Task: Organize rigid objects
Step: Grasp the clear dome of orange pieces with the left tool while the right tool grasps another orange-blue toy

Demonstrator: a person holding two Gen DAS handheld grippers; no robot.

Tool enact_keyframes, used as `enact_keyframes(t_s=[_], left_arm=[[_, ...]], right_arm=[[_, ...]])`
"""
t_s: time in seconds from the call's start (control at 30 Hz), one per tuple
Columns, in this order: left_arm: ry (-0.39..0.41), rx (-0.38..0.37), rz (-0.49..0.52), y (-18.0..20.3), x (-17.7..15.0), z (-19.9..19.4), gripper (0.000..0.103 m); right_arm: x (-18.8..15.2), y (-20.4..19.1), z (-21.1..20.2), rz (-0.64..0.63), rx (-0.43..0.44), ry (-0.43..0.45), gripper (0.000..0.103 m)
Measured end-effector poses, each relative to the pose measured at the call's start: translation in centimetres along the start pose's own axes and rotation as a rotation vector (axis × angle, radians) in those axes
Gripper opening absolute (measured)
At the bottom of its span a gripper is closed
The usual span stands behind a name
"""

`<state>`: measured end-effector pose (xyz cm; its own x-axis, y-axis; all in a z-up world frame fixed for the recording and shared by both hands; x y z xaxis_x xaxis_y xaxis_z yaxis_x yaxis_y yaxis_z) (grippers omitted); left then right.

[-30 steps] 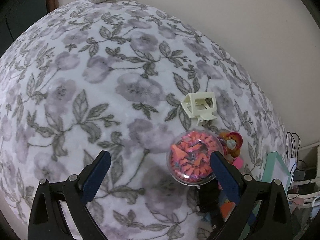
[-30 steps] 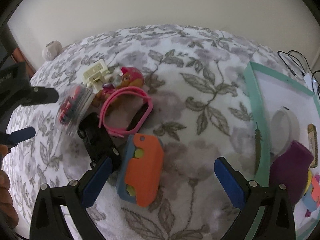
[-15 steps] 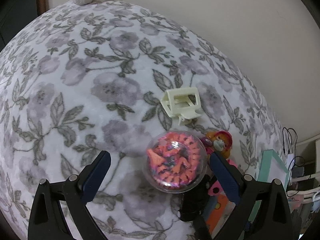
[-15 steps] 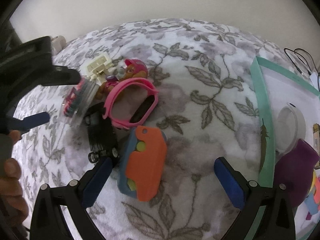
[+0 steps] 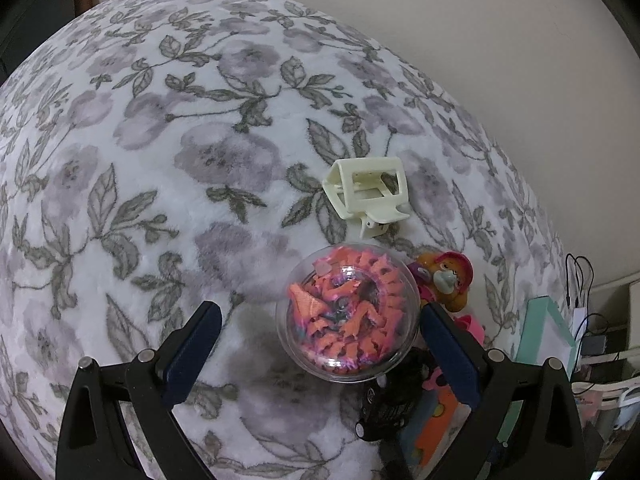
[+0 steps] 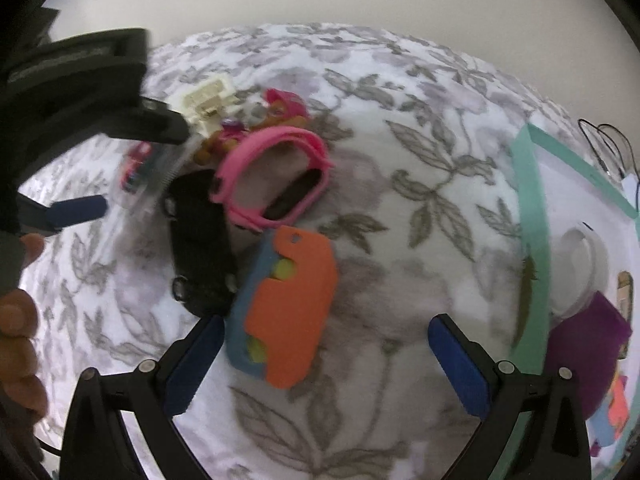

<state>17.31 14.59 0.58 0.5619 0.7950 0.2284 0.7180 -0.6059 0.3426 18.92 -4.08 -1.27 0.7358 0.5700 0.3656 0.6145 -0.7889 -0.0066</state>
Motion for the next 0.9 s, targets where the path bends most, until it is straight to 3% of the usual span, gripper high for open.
enact_keyframes(t_s=[0.37,0.47,0.67,0.73,0.8,0.9], left_arm=[[0.006,-0.005,-0.005,-0.3,-0.3,0.1,0.099],[0.005,-0.028,-0.003,0.0,-0.4,0.2,0.090],[0.006,-0.052,0.024,0.4,-0.5,0.0,0.073],[0.006,-0.052,0.023,0.4,-0.4,0.1,0.073],[0.008,-0.054,0.025,0.3,-0.4,0.1,0.073],[0.008,-0.050,0.020,0.4,-0.5,0.1,0.073]], right_arm=[[0.4,0.7,0.0,0.042,-0.061,0.026,0.102],[0.1,0.1,-0.3,0.043,-0.061,0.043,0.093],[0.6,0.2,-0.8,0.050,-0.063,0.063,0.066],[0.5,0.8,-0.9,0.072,-0.061,0.067,0.052],[0.6,1.4,-0.9,0.095,-0.056,0.068,0.045],[0.2,2.3,-1.0,0.125,-0.020,0.072,0.044]])
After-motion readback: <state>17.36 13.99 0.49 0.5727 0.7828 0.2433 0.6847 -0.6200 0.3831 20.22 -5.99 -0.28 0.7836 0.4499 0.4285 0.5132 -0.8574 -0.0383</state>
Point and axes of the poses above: each gripper's, at about its wrist camera, not at the fingertips, and z roughly the way its jaws point, y to its right, x to its top, the point moved 1 cm from there along z, roughly the way its jaws point, and after that the axes turned 7 degrees about -z, right-handed, at the moved point
